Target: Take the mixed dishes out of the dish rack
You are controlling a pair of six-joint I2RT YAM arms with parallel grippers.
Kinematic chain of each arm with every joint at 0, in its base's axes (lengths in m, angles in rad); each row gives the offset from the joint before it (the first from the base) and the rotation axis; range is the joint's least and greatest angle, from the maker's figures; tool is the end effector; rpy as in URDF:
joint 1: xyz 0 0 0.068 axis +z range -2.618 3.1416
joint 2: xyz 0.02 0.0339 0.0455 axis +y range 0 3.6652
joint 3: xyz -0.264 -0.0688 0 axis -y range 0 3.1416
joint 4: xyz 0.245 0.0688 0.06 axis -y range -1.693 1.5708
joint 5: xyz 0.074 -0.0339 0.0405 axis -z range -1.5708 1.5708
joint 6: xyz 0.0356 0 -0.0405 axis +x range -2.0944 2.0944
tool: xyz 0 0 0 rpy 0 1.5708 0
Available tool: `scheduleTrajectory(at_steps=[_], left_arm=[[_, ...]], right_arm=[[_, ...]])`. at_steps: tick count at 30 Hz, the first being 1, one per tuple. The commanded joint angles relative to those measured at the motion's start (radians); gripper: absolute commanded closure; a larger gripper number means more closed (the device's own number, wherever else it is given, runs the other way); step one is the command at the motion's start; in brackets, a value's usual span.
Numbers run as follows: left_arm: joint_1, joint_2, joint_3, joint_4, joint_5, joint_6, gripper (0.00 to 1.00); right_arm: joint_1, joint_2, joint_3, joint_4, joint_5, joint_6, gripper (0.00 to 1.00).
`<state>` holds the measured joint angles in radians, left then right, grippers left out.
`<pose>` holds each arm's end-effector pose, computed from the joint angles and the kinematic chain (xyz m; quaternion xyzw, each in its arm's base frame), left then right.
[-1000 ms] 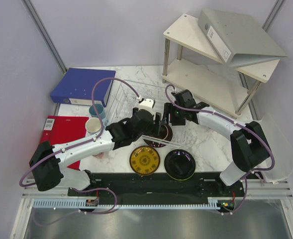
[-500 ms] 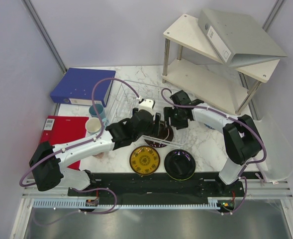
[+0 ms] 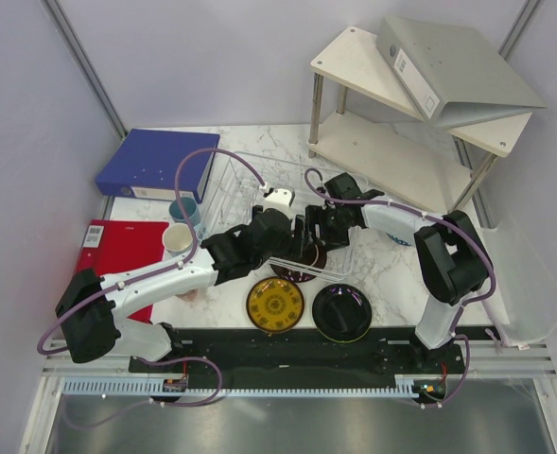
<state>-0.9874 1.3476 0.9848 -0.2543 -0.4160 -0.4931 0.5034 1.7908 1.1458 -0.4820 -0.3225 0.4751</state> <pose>0.1766 -0.2415 0.2784 0.1208 0.8661 -0.1674 0.4553 0.3062 0.1815 0.1745 -0.0490 0.9622 0.2403 0.1181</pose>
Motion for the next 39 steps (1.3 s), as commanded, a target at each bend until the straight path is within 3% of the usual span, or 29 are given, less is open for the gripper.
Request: scheduleTrajectory(at_steps=[1, 19, 32, 39], left_arm=[[0.009, -0.021, -0.003, 0.033, -0.009, -0.022, 0.21], [0.012, -0.008, 0.0, 0.038, 0.003, -0.022, 0.21], [0.012, -0.007, -0.006, 0.038, 0.009, -0.027, 0.21], [0.012, -0.007, -0.006, 0.039, 0.013, -0.03, 0.21]], right_arm=[[0.009, 0.024, -0.023, 0.071, -0.076, 0.014, 0.24], [0.009, -0.1, -0.038, 0.106, -0.119, 0.02, 0.43], [0.007, -0.12, -0.069, 0.146, -0.191, 0.01, 0.71], [0.004, -0.12, -0.084, 0.181, -0.263, 0.016, 0.78]])
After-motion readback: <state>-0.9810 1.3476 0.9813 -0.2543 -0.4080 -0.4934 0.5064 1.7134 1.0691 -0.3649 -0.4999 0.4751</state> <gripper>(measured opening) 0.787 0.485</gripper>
